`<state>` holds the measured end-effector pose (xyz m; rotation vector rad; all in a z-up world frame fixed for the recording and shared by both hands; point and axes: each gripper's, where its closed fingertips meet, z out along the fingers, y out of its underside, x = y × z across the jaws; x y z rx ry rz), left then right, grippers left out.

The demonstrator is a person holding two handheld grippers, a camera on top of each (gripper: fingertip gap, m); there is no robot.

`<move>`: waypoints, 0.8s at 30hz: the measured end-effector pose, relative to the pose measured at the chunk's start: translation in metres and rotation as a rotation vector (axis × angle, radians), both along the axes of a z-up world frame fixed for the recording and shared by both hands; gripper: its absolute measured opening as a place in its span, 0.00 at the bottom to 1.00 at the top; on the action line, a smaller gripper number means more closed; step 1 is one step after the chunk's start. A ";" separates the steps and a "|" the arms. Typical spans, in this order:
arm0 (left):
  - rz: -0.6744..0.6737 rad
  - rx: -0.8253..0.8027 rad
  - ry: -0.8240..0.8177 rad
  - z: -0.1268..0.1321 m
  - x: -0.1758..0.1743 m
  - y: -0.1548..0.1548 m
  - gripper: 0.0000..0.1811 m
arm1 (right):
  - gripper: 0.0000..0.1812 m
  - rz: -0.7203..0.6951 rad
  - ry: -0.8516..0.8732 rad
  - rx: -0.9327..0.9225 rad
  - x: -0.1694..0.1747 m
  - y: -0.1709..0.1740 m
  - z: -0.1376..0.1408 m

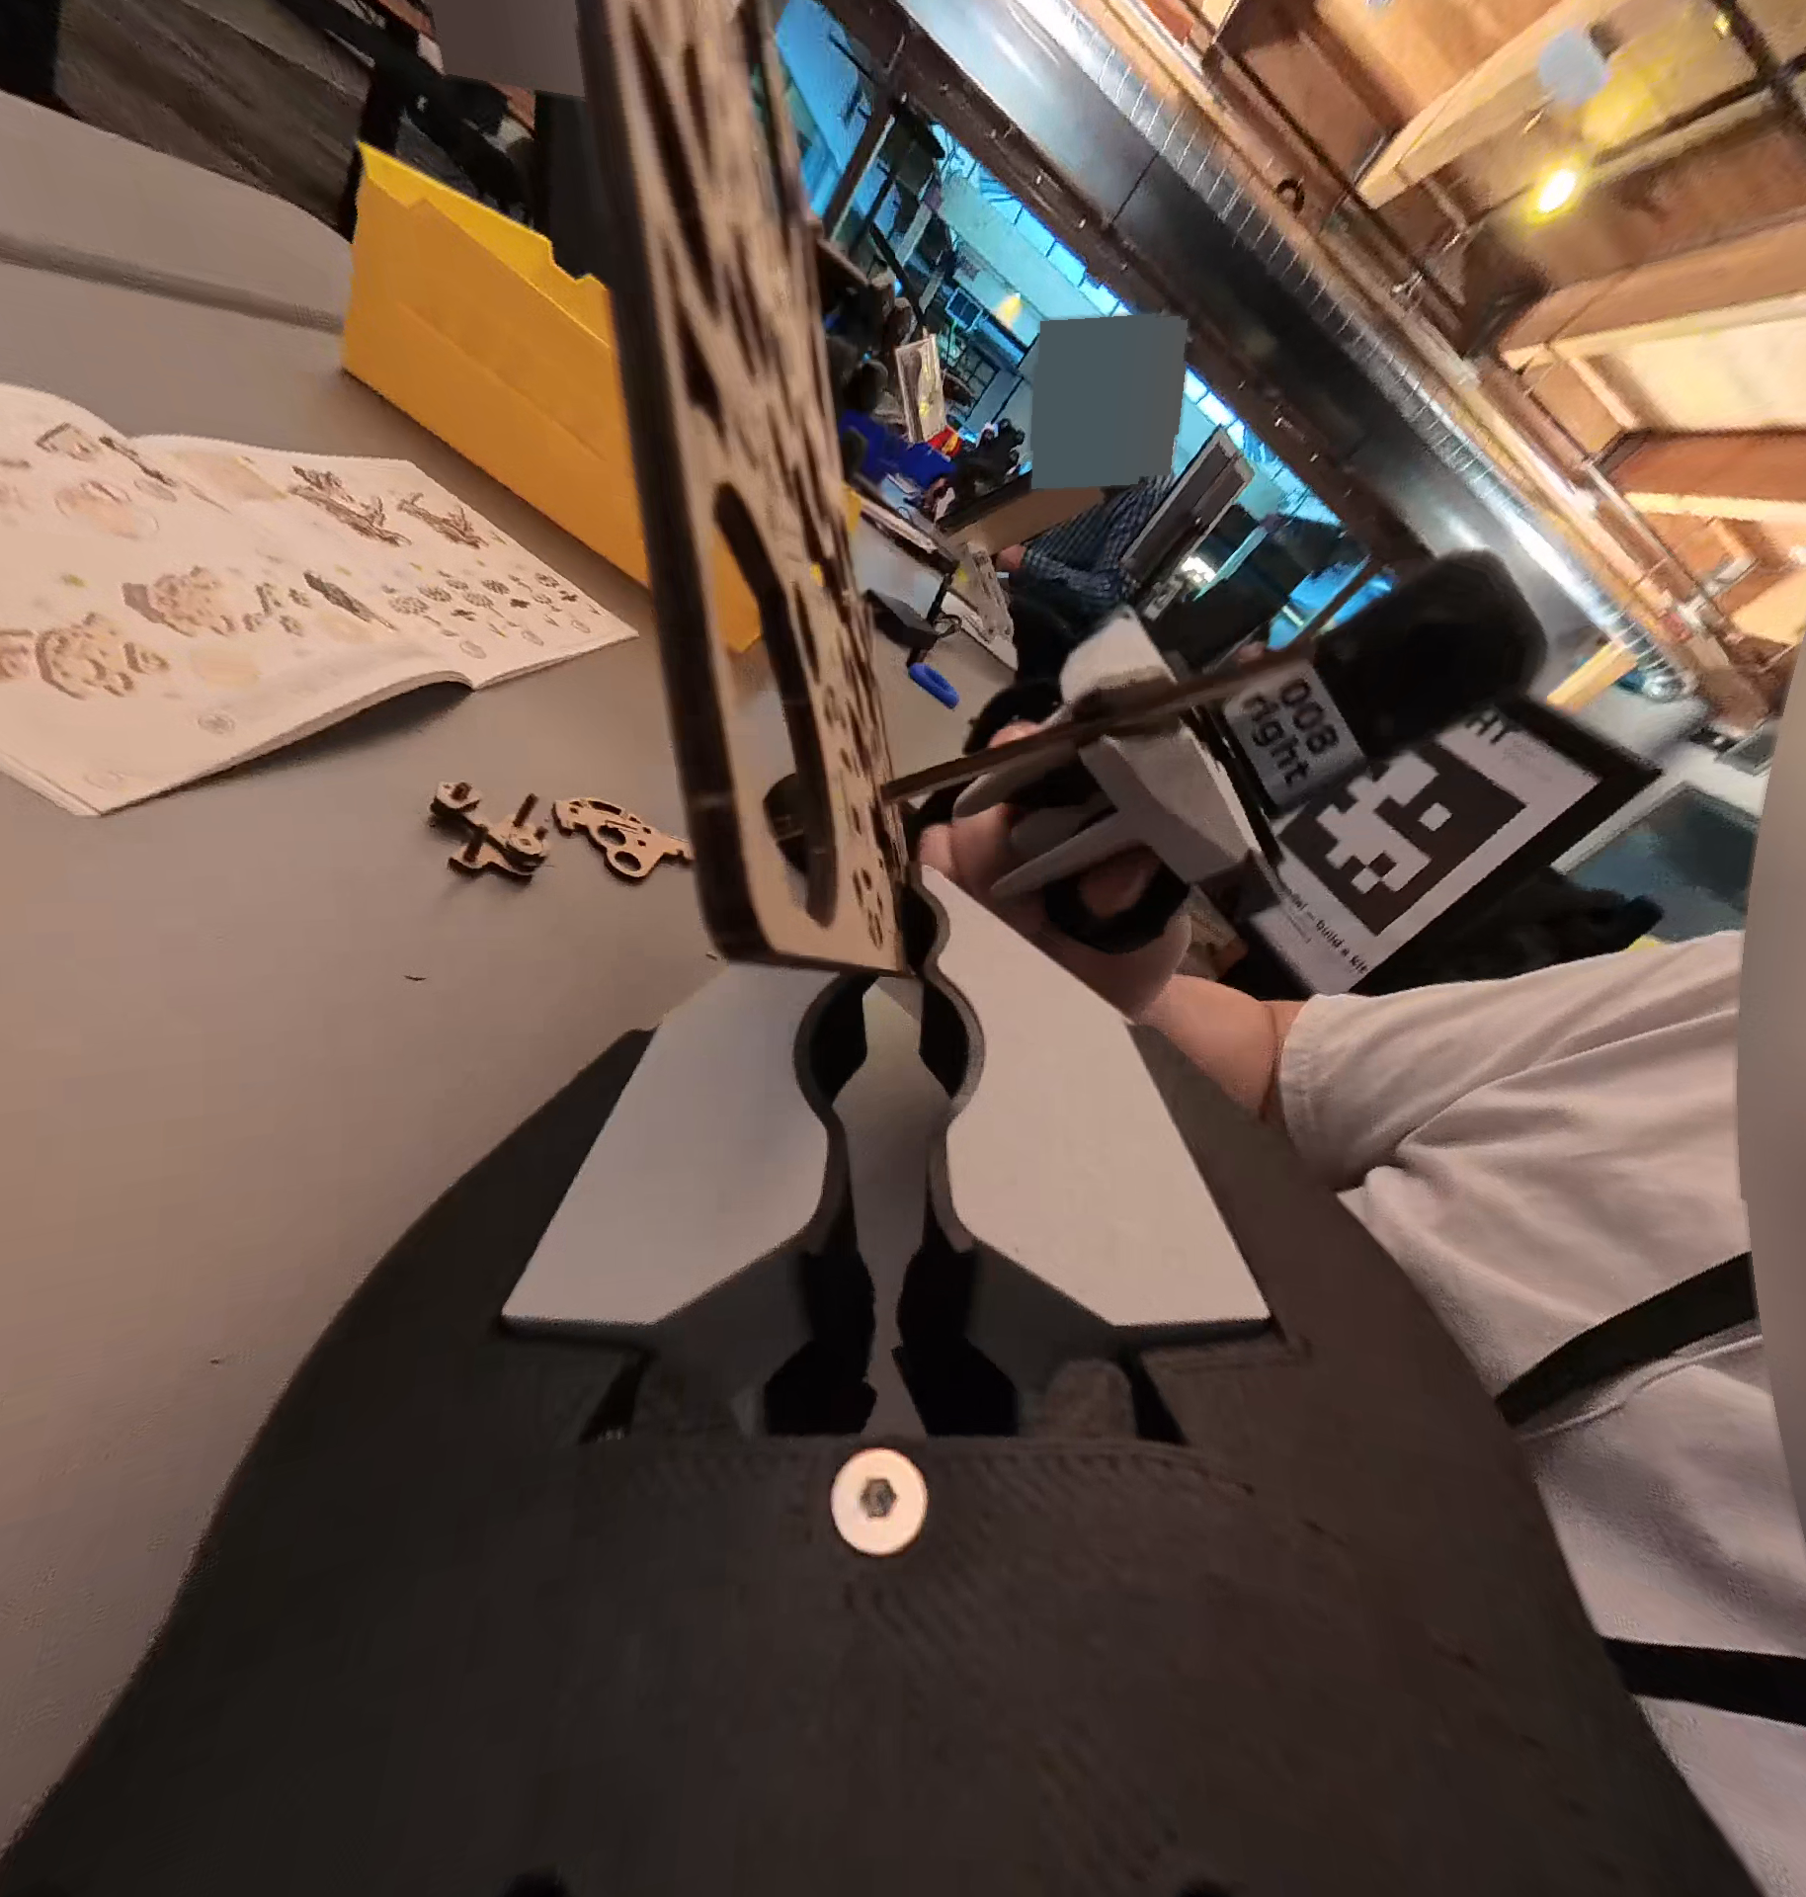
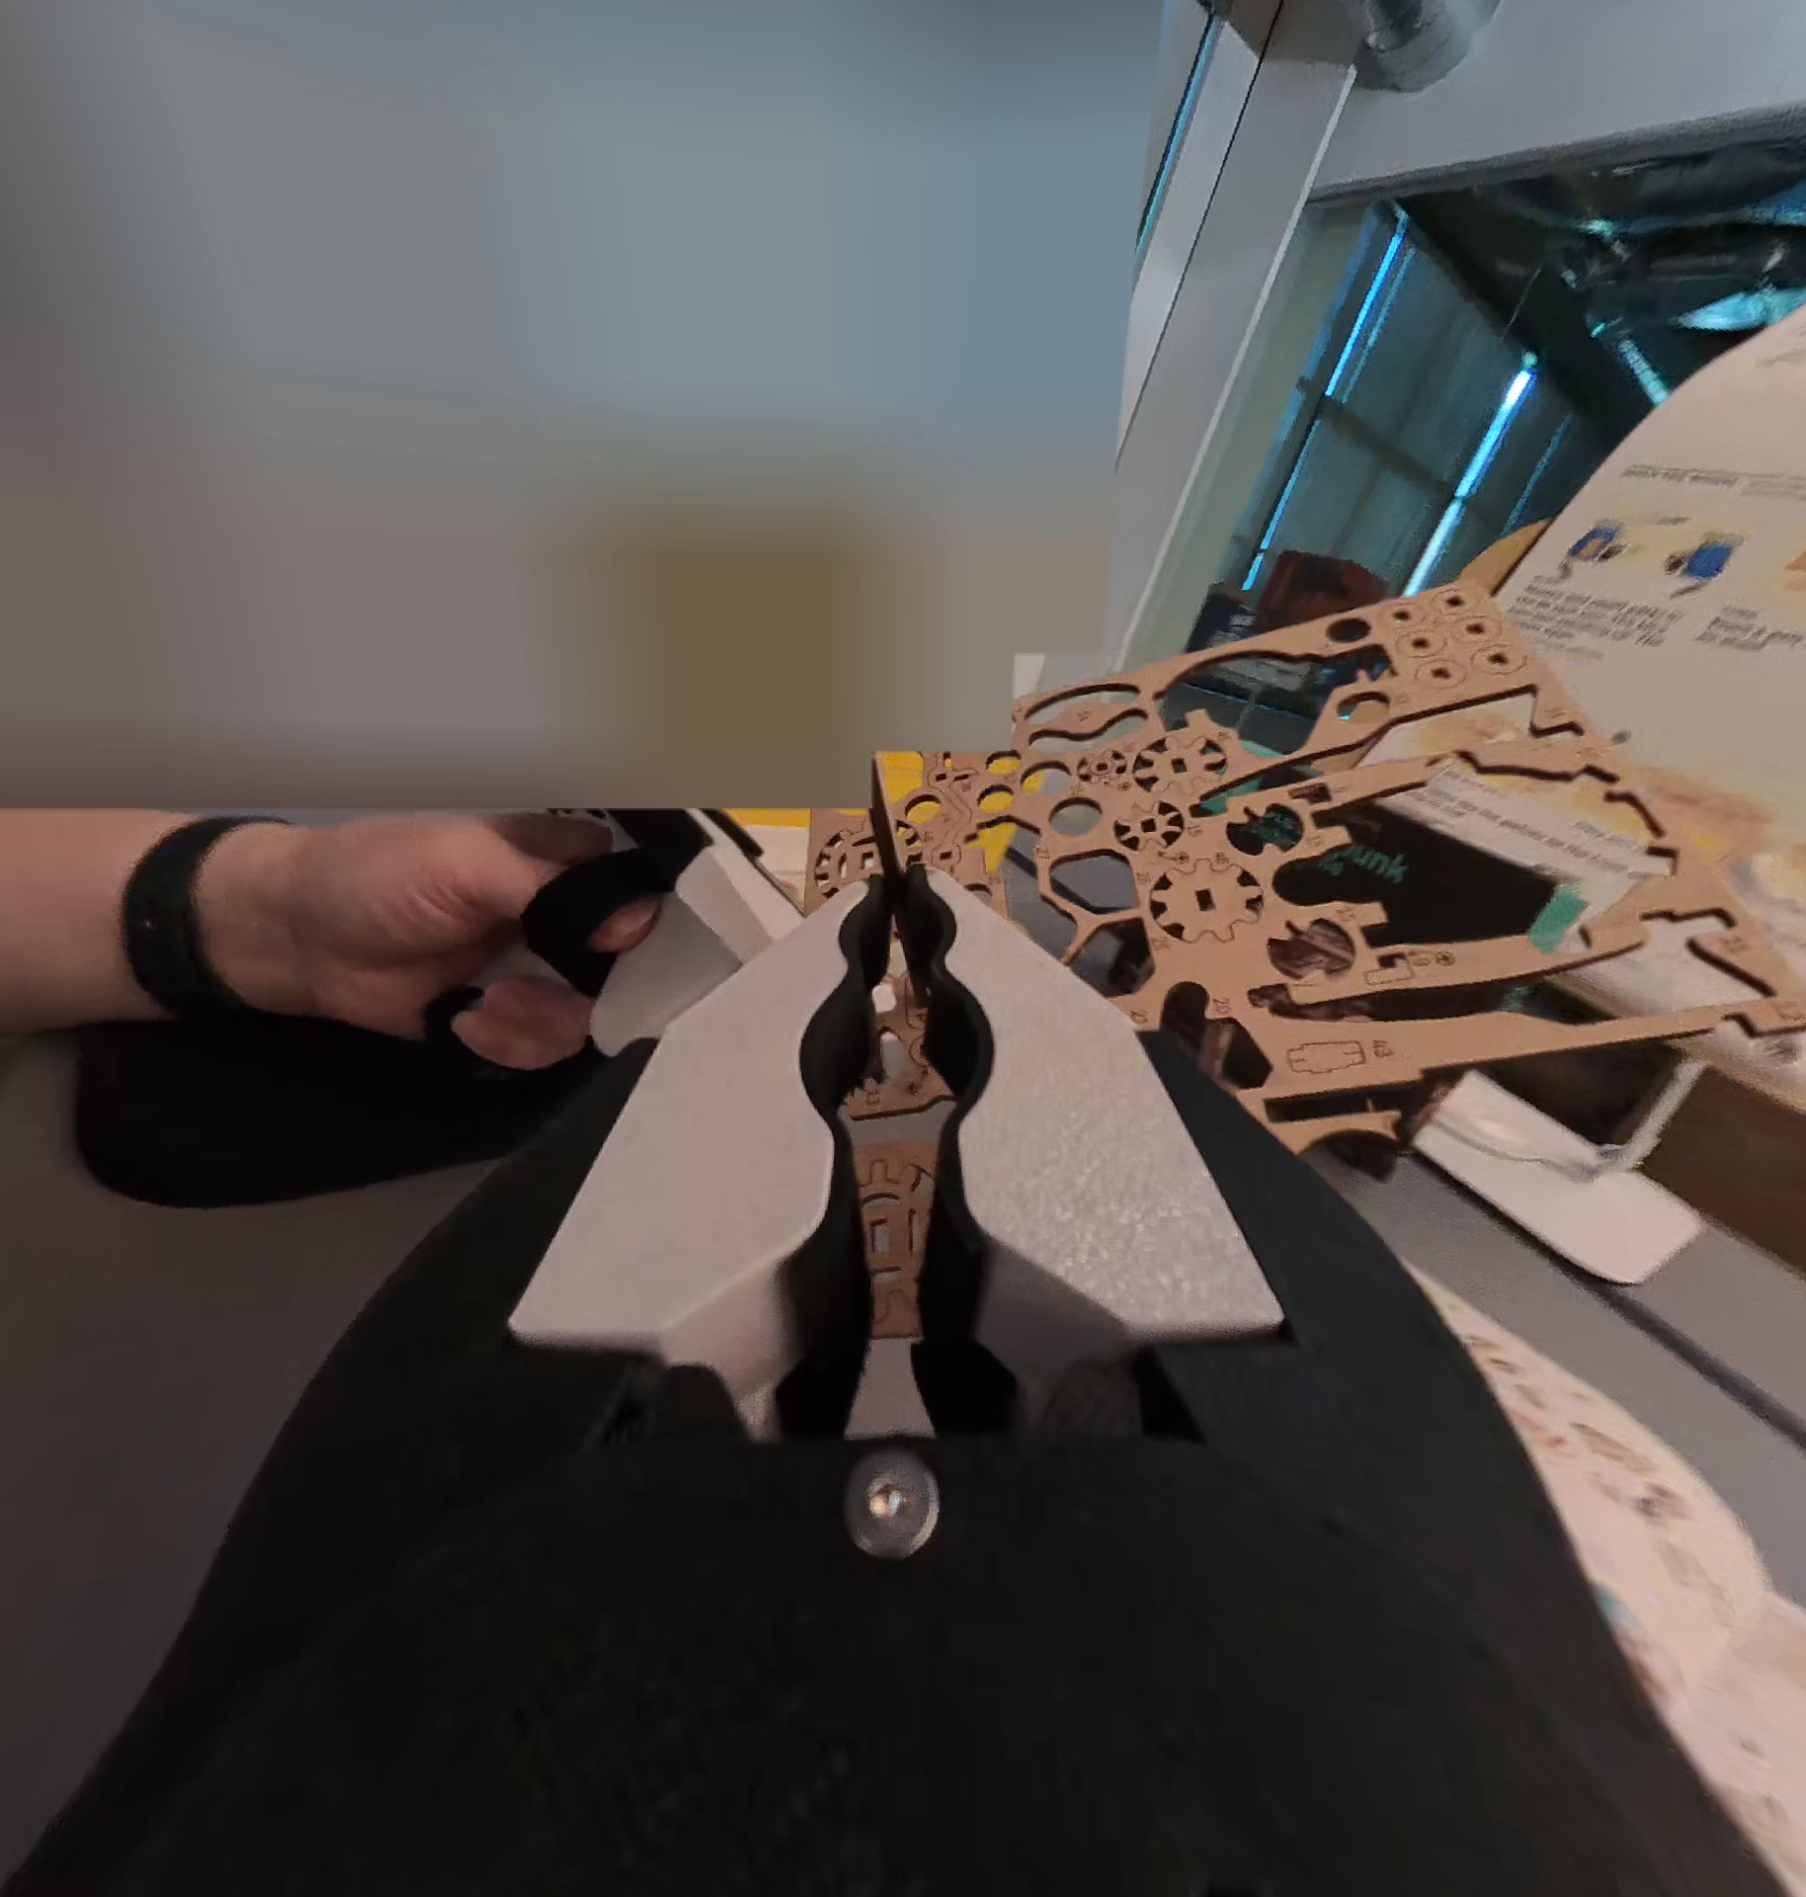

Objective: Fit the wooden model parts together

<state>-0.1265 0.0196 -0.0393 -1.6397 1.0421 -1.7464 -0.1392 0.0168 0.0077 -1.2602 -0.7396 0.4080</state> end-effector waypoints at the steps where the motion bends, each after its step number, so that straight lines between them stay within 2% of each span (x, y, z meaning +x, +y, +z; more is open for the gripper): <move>1: -0.011 0.008 -0.001 0.001 0.000 -0.003 0.01 | 0.01 0.029 0.049 -0.025 0.003 0.000 0.002; 4: -0.045 -0.007 -0.005 0.002 0.002 -0.009 0.02 | 0.00 0.096 0.158 -0.105 0.009 0.002 0.003; 9: -0.022 0.007 0.011 -0.001 0.002 -0.005 0.03 | 0.00 0.151 0.239 -0.189 0.013 0.006 -0.001; 14: 0.046 -0.070 0.004 -0.003 -0.004 0.012 0.00 | 0.01 0.055 0.018 -0.074 -0.008 -0.001 -0.014; 19: 0.043 -0.007 0.048 -0.007 -0.001 0.007 0.00 | 0.00 0.025 0.034 -0.070 0.002 0.005 -0.009; 23: 0.087 -0.041 0.116 -0.021 -0.002 0.016 0.00 | 0.02 -0.016 -0.083 -0.164 0.004 0.010 -0.027; 24: 0.107 -0.032 0.138 -0.024 -0.003 0.020 0.00 | 0.08 -0.027 -0.121 -0.190 0.005 0.010 -0.030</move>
